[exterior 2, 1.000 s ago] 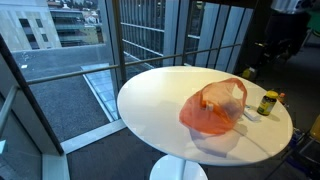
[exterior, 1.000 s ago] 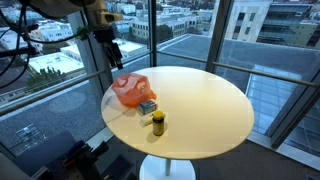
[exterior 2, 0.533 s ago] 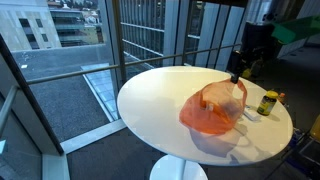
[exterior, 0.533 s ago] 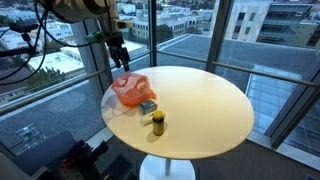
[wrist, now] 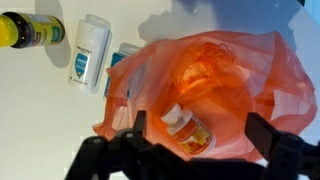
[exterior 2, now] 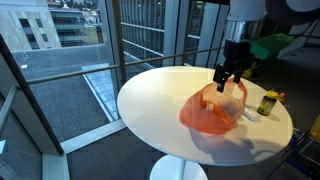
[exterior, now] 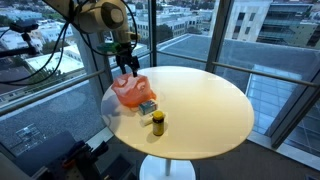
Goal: Remove the bottle from the plastic bag and put it on the table
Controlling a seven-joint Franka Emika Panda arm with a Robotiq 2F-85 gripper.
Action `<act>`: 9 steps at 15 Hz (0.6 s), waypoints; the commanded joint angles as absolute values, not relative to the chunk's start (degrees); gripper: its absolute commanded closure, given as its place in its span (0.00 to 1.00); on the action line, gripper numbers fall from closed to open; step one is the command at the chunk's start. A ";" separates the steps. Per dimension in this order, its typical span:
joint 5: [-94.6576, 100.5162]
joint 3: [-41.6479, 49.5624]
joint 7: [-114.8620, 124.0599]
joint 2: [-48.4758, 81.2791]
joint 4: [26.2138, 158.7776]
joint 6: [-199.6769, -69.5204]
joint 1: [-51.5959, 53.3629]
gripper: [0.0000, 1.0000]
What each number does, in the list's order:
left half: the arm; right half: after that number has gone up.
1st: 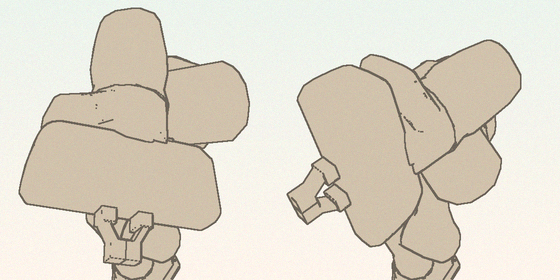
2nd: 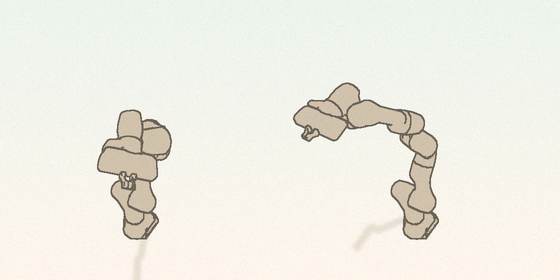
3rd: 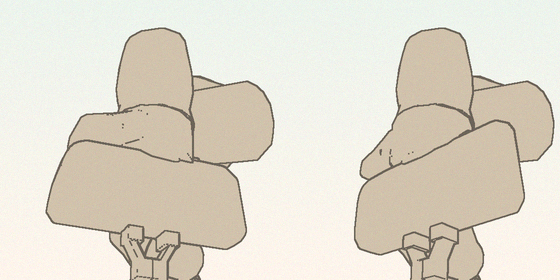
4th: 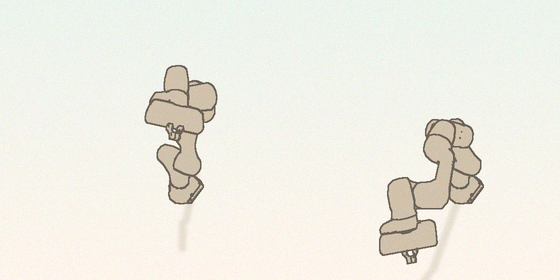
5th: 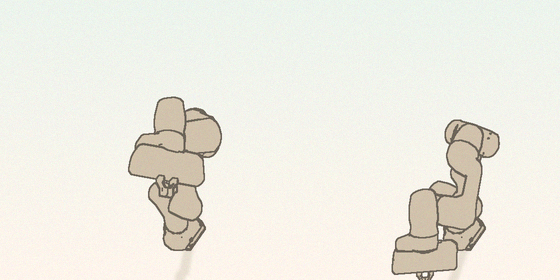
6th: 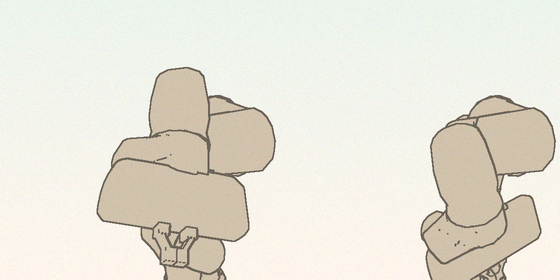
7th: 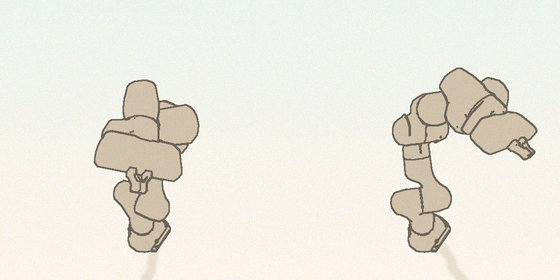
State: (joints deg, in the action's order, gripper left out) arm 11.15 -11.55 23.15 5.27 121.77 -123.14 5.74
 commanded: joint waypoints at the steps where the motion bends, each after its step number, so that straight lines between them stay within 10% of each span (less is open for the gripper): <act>1: 10.80 -9.56 19.20 8.62 118.20 -123.08 7.18 0.00; 9: 11.20 -8.72 21.26 7.78 120.67 -123.66 8.28 0.00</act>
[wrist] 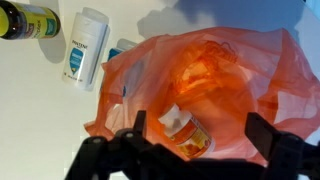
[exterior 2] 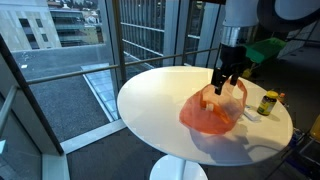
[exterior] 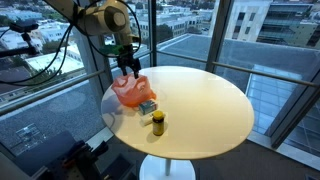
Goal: Remove the bottle from the plastic bag and put it on the table
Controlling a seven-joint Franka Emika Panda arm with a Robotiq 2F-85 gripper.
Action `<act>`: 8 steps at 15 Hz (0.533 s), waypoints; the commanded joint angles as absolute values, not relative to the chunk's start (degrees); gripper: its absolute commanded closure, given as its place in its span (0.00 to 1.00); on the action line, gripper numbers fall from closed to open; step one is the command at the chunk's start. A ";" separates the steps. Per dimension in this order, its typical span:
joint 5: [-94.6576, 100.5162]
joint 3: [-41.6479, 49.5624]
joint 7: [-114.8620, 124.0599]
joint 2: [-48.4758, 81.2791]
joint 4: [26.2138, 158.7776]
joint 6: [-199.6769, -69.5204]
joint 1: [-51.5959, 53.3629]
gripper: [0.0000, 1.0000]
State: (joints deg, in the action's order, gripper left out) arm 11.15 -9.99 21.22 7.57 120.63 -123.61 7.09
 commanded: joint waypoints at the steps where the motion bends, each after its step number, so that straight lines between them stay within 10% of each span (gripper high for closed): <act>1: 11.25 -8.54 21.27 7.97 120.78 -123.68 8.33 0.00; 8: 12.46 -6.03 22.35 7.09 122.69 -123.92 7.88 0.00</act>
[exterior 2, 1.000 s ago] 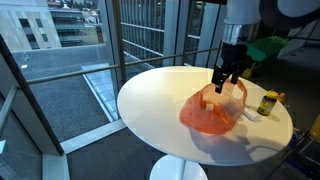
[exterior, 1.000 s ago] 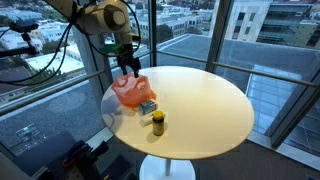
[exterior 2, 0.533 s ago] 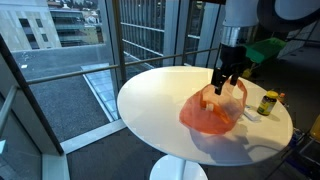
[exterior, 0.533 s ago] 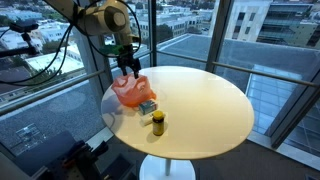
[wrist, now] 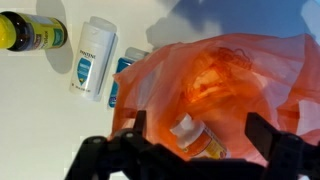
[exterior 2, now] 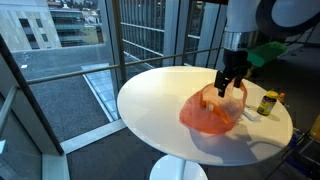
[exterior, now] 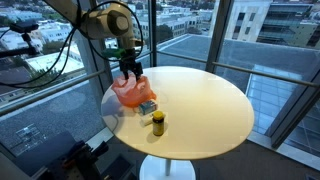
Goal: Remove the bottle from the plastic bag and put it on the table
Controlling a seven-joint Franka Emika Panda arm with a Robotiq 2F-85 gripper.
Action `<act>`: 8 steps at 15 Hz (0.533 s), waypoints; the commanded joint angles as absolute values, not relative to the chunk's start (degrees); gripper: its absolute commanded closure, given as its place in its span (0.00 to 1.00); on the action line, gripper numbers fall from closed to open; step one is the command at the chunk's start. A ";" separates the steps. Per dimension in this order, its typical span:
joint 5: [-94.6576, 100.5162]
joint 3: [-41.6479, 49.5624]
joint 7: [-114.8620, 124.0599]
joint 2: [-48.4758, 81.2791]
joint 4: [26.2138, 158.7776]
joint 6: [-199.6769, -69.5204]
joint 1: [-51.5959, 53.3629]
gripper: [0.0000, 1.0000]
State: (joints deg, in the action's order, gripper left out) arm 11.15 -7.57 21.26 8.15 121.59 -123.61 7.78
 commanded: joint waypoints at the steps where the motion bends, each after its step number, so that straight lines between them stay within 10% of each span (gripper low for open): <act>1: 12.42 -5.54 22.35 6.90 122.95 -123.95 7.70 0.00; 8: 12.19 -2.15 22.66 5.87 125.22 -124.18 6.00 0.00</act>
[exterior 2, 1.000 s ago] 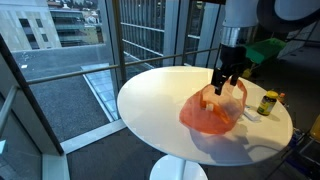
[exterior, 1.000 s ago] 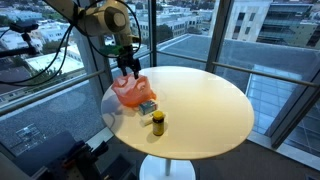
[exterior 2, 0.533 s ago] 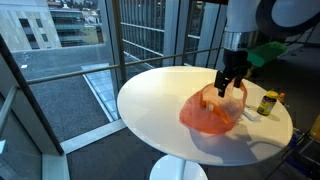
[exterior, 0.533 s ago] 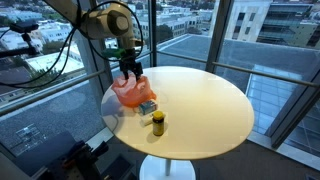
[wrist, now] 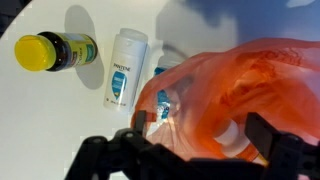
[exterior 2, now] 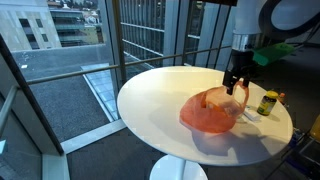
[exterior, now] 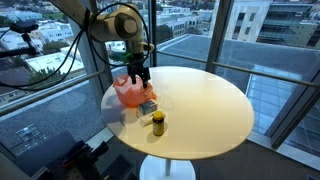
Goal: Remove the bottle from the plastic bag and put it on the table
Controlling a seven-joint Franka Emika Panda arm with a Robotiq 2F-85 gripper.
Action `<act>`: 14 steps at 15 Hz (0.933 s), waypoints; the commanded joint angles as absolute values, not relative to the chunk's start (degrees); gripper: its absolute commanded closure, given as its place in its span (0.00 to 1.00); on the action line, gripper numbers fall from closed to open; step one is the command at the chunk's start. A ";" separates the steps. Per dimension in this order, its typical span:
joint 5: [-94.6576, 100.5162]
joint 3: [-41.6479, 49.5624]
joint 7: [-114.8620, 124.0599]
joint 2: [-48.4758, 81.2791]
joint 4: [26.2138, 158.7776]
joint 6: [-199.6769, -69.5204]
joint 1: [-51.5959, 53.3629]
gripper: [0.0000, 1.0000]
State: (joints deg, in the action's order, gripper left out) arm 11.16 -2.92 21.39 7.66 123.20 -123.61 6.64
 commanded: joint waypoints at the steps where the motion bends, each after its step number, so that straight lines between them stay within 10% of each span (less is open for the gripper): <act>1: 12.14 -1.95 22.66 5.88 125.35 -124.15 5.88 0.00; 14: 10.08 -4.98 20.85 3.99 124.72 -121.25 8.62 0.00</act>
